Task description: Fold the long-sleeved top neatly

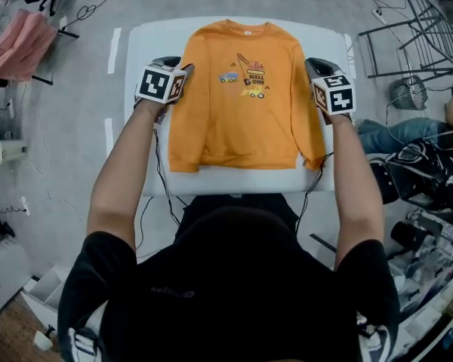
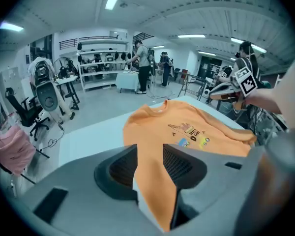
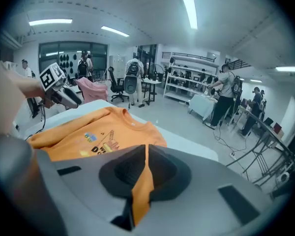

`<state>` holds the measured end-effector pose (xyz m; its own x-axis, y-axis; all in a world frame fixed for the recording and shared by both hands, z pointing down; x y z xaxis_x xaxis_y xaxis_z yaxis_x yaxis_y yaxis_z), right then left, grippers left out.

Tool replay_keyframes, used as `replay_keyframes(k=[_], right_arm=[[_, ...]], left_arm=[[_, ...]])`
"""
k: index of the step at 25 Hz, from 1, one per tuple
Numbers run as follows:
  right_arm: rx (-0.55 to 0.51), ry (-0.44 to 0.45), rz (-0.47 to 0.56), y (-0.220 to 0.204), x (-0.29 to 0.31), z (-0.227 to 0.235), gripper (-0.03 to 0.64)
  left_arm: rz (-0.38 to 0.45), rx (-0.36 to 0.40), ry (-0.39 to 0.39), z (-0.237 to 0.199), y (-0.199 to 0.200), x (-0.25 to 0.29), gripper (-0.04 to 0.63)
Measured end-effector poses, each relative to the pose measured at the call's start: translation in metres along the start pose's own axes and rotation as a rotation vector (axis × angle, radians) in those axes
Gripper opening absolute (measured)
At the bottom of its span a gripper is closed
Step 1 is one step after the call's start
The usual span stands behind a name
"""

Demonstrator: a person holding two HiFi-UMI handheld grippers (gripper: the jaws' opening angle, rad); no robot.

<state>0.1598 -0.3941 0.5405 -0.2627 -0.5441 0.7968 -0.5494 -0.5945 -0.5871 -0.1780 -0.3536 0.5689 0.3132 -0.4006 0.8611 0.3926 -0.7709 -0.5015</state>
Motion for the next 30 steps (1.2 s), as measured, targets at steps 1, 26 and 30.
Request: replay_keyframes(k=[1,26,30], right_arm=[[-0.011,0.001,-0.003,-0.010,-0.011,-0.012,0.023],[-0.127,0.175,-0.086,-0.232,-0.104,-0.169,0.100],[-0.170,0.153,-0.119,-0.239,-0.098,-0.177,0.128]], left_arm=[[-0.001,0.027,-0.007,0.010,-0.010,-0.004,0.163],[-0.066,0.019,-0.021,0.218,-0.199,-0.056,0.161],[-0.114,0.015,0.133,0.204,-0.219,-0.041,0.162]])
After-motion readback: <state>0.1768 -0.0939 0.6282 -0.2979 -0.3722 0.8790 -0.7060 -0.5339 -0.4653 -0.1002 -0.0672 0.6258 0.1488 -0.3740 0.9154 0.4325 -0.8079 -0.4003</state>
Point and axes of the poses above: the fingertips, and each gripper's own axes: x forward along the fingers, z to its right, y out of its top, the point moved 2 cm from there along -x, backward along the fingers, and after that the axes turned 12 degrees about -z, right-handed, at the moved point
